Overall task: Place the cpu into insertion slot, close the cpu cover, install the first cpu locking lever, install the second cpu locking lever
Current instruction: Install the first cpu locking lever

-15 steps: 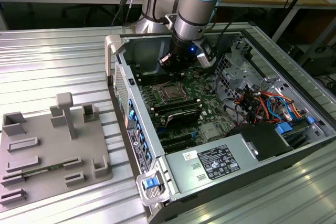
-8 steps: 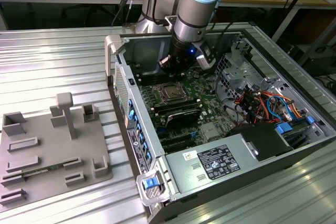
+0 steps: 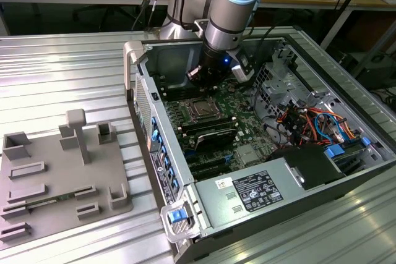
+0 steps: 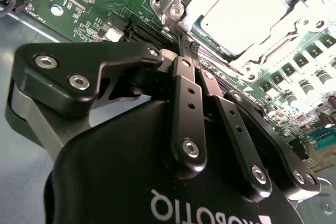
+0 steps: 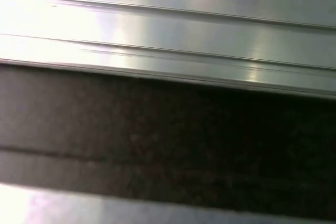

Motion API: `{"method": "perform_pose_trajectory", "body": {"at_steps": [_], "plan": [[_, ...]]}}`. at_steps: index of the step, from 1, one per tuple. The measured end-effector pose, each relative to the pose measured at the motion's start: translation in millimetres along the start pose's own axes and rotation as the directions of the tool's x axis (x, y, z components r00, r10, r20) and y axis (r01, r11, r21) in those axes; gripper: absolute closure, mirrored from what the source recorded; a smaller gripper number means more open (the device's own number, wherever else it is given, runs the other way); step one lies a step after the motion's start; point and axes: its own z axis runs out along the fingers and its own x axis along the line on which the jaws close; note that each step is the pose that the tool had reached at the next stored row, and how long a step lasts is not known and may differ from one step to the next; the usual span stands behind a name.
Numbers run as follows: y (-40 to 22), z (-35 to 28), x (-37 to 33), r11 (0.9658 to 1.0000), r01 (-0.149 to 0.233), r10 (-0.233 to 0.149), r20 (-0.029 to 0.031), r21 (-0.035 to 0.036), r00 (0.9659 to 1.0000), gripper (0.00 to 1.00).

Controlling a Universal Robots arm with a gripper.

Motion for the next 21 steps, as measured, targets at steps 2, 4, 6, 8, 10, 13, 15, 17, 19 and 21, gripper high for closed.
{"method": "perform_pose_trajectory", "body": {"at_steps": [2,4,6,8,10,13,15,17,19,21], "plan": [[-0.2,0.6,0.1,1.0000,0.000,0.000,-0.0009,0.0074,1.0000,0.89],[-0.2,2.0,-0.1,0.9999,0.000,0.000,-0.0015,0.0134,1.0000,0.89],[-0.1,3.3,-0.1,0.9999,0.000,0.000,-0.0018,0.0167,1.0000,0.89],[0.2,4.4,-0.1,0.9998,0.000,0.000,-0.0023,0.0199,1.0000,0.89],[1.4,4.9,-0.3,0.9998,0.000,0.000,-0.0024,0.0206,1.0000,0.89],[3.1,5.1,-0.6,0.9998,0.001,-0.001,-0.0019,0.0202,1.0000,0.89],[3.7,3.5,-0.6,0.9998,0.001,-0.001,-0.0020,0.0187,1.0000,0.89],[4.4,-0.1,-1.0,0.9999,0.001,-0.001,-0.0004,0.0138,1.0000,0.89],[4.3,-2.7,-0.8,0.9999,0.000,0.000,-0.0012,0.0143,1.0000,0.89],[4.4,-4.6,-0.9,0.9999,0.001,-0.001,-0.0014,0.0145,1.0000,0.89]]}}
